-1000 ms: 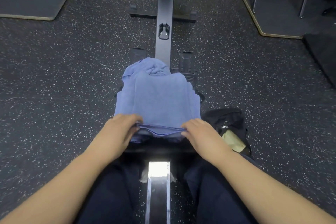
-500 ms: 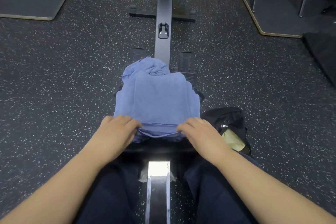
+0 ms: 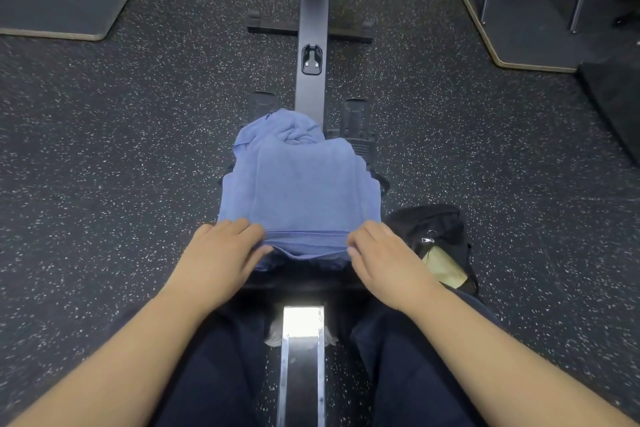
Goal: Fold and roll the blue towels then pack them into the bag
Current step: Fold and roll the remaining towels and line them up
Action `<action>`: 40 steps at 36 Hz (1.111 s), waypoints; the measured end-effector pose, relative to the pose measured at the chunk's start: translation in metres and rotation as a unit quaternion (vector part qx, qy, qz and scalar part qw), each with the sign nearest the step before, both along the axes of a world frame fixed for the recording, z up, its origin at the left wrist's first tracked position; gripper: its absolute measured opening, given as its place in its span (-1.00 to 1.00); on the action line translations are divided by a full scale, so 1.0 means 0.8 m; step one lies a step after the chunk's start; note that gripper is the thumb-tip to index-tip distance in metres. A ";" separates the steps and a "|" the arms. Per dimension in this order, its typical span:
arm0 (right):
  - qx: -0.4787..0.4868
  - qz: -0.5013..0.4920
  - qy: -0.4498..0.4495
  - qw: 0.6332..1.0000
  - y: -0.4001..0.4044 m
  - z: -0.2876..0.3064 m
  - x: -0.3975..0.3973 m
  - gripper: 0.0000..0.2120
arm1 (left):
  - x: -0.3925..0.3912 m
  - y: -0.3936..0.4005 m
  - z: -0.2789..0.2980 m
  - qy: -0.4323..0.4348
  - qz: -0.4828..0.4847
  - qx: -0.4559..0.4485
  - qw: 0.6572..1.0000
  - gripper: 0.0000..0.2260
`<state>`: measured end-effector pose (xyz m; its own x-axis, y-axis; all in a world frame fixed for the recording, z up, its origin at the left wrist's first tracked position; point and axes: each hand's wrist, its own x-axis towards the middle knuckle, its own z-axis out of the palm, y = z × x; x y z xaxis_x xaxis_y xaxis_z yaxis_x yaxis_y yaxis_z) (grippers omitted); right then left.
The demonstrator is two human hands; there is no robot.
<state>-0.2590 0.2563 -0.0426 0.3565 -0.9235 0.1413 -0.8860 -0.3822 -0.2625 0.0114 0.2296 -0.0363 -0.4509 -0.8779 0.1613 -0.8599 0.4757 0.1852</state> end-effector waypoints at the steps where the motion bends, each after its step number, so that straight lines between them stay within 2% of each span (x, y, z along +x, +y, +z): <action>1: 0.017 -0.005 0.000 1.000 0.000 0.002 0.000 -0.68 | 0.000 0.000 -0.001 0.002 0.003 0.001 1.000 -0.72; 3: 0.020 -0.007 0.014 1.000 -0.001 0.004 0.001 -0.60 | -0.001 0.000 -0.001 0.008 0.012 0.005 1.000 -0.72; 6: -0.028 0.006 0.020 0.999 -0.003 0.000 0.002 -0.76 | 0.000 -0.001 -0.002 0.011 0.015 0.013 1.000 -0.70; 9: -0.030 0.000 -0.027 0.999 -0.007 0.002 -0.005 -0.82 | 0.003 -0.004 0.003 0.021 0.024 0.006 0.999 -0.67; 13: -0.005 -0.013 -0.086 0.996 -0.010 0.003 -0.011 -0.72 | 0.008 -0.008 0.009 0.031 0.036 -0.003 0.999 -0.63; 18: -0.010 0.008 -0.094 0.996 -0.010 0.002 -0.010 -0.73 | 0.005 -0.006 0.004 0.099 0.013 0.055 0.993 -0.64; 23: 0.040 0.015 -0.115 0.992 -0.009 0.007 -0.011 -0.68 | 0.007 -0.007 0.006 0.127 -0.006 0.056 0.990 -0.67; 33: 0.117 -0.008 -0.174 0.978 -0.006 0.007 -0.011 -0.84 | 0.001 -0.003 0.012 0.189 -0.040 0.080 0.978 -0.76; 40: 0.054 0.042 -0.146 0.987 -0.006 0.014 -0.013 -0.76 | 0.009 -0.004 0.012 0.160 -0.032 0.081 0.983 -0.79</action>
<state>-0.2696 0.2512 -0.0312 0.3919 -0.9074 0.1517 -0.7323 -0.4075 -0.5457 0.0185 0.2261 -0.0266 -0.4546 -0.8755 0.1641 -0.7152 0.4686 0.5186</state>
